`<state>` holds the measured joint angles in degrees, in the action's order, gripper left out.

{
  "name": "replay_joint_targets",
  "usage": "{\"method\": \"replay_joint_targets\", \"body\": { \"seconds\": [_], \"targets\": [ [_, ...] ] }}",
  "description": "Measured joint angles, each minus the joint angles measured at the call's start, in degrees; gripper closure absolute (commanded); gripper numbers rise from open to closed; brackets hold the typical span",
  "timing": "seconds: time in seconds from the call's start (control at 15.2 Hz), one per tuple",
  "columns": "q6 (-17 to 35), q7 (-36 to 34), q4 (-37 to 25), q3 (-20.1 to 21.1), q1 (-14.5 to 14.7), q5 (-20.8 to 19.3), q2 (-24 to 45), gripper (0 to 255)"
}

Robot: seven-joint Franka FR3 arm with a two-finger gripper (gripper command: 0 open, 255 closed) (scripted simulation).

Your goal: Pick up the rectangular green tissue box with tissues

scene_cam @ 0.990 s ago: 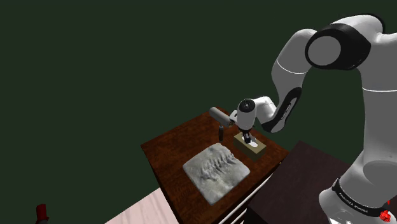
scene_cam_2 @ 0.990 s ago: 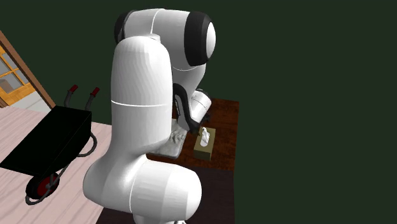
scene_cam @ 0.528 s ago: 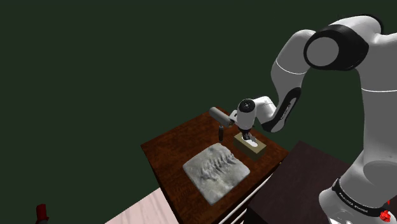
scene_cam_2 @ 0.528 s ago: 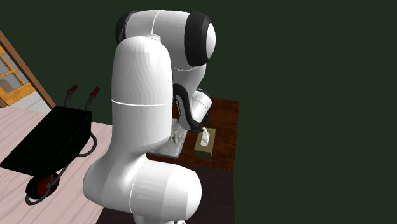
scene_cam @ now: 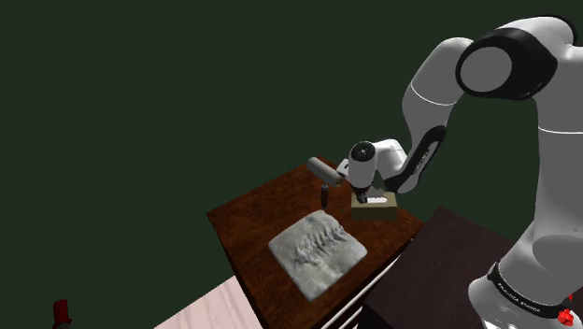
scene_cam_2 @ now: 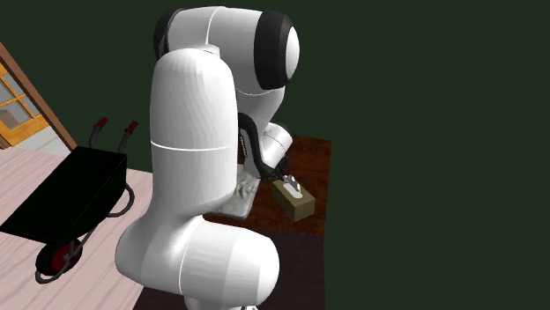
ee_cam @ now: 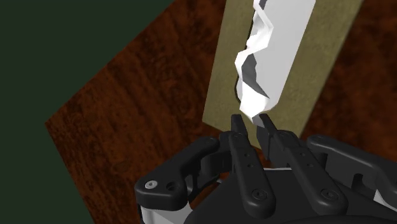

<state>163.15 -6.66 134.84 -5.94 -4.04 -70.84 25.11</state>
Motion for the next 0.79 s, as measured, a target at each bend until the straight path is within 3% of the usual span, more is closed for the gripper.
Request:
{"method": "replay_joint_targets", "body": {
  "seconds": [0.79],
  "targets": [
    [-4.3, 12.5, 4.7, 4.1, -3.0, 11.6, -10.2, 255]
  ]
}}
